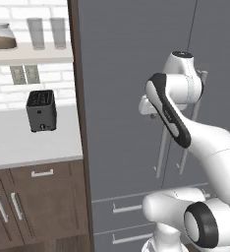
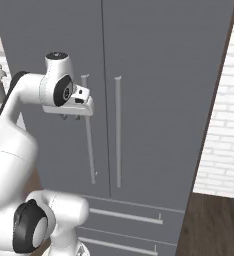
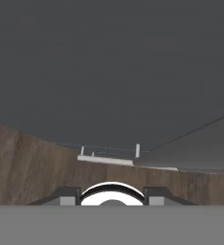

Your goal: Take the strawberry from the fridge and place it on top of the pancake, located on the dining counter.

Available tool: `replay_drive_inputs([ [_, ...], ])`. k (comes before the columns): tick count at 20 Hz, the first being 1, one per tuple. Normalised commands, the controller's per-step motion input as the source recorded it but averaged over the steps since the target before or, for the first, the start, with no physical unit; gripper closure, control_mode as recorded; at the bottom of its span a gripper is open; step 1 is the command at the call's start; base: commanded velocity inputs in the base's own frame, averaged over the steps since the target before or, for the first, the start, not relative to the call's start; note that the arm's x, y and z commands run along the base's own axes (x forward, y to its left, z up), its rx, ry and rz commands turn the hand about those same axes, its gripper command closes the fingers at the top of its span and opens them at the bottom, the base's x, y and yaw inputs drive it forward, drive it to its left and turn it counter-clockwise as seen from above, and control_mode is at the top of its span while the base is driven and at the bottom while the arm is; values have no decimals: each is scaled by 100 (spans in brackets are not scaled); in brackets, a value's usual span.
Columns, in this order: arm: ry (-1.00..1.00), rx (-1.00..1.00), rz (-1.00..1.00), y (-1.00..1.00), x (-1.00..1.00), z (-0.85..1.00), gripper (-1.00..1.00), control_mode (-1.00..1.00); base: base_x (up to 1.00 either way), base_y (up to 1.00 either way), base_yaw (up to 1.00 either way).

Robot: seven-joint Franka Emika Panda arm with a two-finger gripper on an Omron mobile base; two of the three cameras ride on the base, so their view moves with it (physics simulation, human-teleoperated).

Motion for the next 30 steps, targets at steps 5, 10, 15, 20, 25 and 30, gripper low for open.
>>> replay_drive_inputs([
  [5,0,0,0,0,0,0,-100,100,-5,0,0],
  [10,0,0,0,0,0,0,-100,100,-38,-6,0],
  [15,0,0,0,0,0,0,-100,100,-48,-28,-2],
  [20,0,0,0,0,0,0,-100,100,-30,-43,-5],
  [25,0,0,0,0,0,0,-100,100,-13,-50,-6],
  [30,0,0,0,0,0,0,-100,100,0,-8,-1],
])
